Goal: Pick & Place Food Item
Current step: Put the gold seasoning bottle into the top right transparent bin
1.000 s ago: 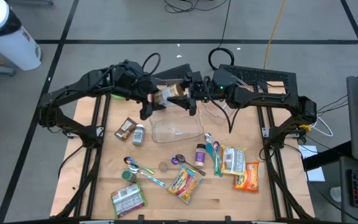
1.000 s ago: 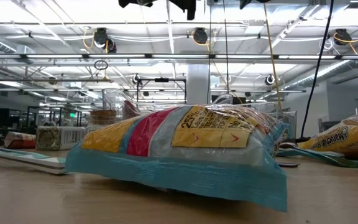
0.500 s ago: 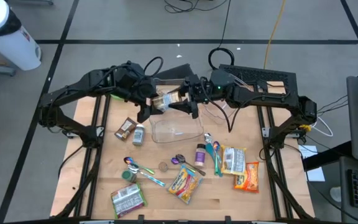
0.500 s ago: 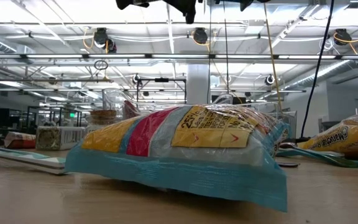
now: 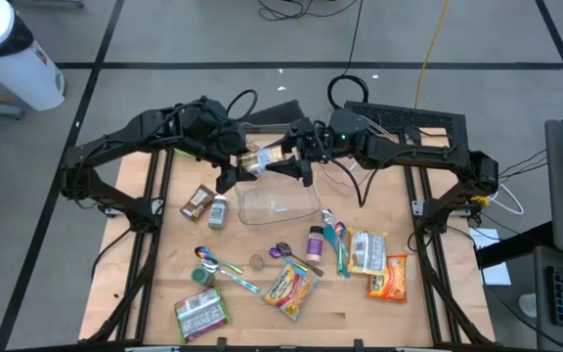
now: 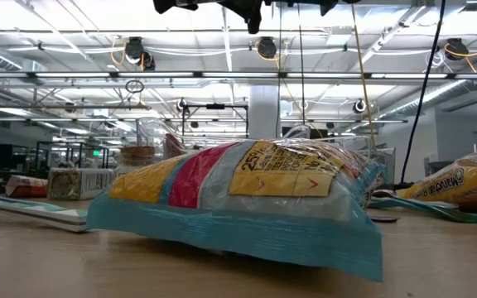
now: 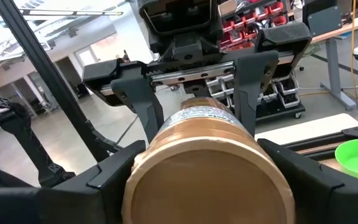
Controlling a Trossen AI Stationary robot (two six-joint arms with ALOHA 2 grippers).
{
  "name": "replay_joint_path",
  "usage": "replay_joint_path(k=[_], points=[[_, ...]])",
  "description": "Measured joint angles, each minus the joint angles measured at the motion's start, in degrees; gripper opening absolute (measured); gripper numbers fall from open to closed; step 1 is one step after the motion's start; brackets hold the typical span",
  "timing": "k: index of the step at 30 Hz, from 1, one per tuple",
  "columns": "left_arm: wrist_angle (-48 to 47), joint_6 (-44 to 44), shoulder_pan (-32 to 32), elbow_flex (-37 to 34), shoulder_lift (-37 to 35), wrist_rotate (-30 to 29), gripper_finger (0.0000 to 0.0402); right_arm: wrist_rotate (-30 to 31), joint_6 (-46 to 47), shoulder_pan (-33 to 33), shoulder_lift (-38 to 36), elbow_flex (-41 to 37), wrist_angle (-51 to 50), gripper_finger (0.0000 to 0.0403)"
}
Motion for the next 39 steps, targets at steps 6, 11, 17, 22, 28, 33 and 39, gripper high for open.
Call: replay_joint_path(k=[6, 11, 17, 22, 28, 33, 39], points=[[-0.2, 0.0, 0.0, 0.1, -0.1, 0.1, 0.0342, -1.4, 0.5, 0.0, 0.0, -0.1, -0.9, 0.0274], [-0.2, -1.0, 0.0, 0.1, -0.2, -0.3, 0.039, -1.7, 0.0, 0.0, 0.0, -0.1, -1.0, 0.0274], [0.1, -1.6, 0.4, 0.1, -1.4, -1.7, 0.0394, -2.5, -1.1, -1.6, -1.5, -0.2, -3.5, 0.0274], [0.2, -1.7, 0.7, 0.2, -4.6, -4.1, 0.0387, -2.6, -3.1, -4.0, -4.8, -0.3, -9.7, 0.0274], [0.5, -1.8, 1.5, 0.2, -10.4, -7.8, 0.0377, 0.8, -6.4, -7.5, -10.4, -0.1, -18.6, 0.0273], [2.7, -3.3, 1.7, 0.1, -14.8, -11.2, 0.0369, 4.7, -9.8, -10.9, -15.5, -0.1, -29.2, 0.0273], [9.4, -4.1, 1.7, 0.1, -20.4, -12.7, 0.0366, 10.8, -14.9, -14.5, -18.8, 2.3, -48.7, 0.0273]])
